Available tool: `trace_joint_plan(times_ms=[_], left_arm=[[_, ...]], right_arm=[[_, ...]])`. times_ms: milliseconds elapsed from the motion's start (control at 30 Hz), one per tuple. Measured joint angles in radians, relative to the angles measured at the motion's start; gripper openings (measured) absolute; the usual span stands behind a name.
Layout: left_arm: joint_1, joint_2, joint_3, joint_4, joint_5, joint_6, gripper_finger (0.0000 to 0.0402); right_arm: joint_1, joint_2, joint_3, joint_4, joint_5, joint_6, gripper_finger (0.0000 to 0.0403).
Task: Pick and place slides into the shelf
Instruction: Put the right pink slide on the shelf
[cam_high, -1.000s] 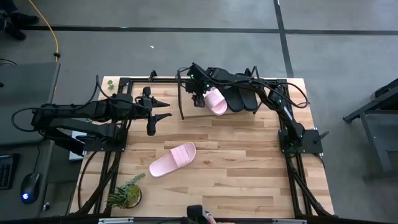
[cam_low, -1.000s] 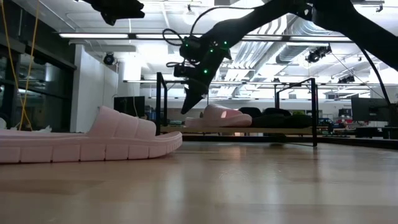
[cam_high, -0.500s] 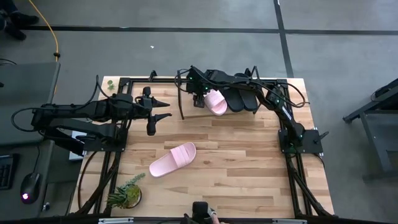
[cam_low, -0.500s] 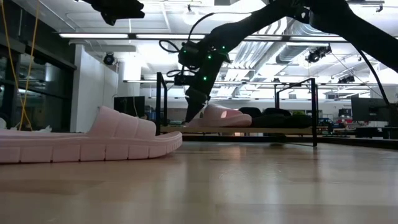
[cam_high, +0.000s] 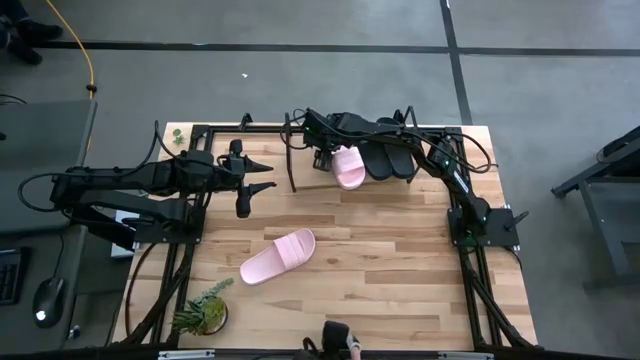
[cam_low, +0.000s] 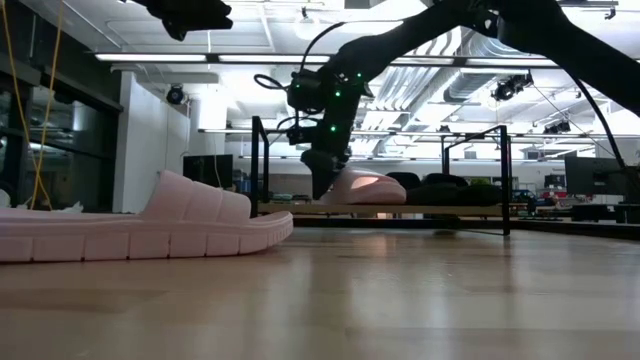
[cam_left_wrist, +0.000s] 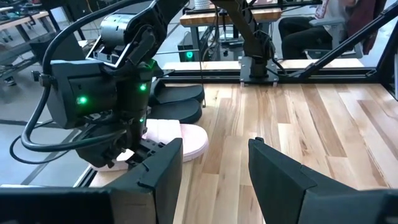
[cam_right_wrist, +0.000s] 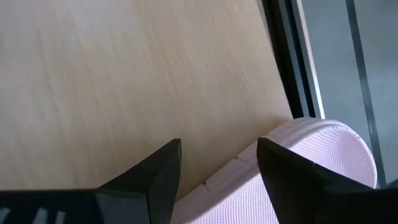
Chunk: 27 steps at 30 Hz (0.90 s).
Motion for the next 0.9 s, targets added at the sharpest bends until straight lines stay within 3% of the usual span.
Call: trace_joint_plan(times_ms=[900], left_arm=[[0.000,0.000,0.000,-0.001,0.000,0.000,0.0168]], right_arm=[[0.033,-0.018,-0.001,0.023,0.037,-0.040,0.0204]])
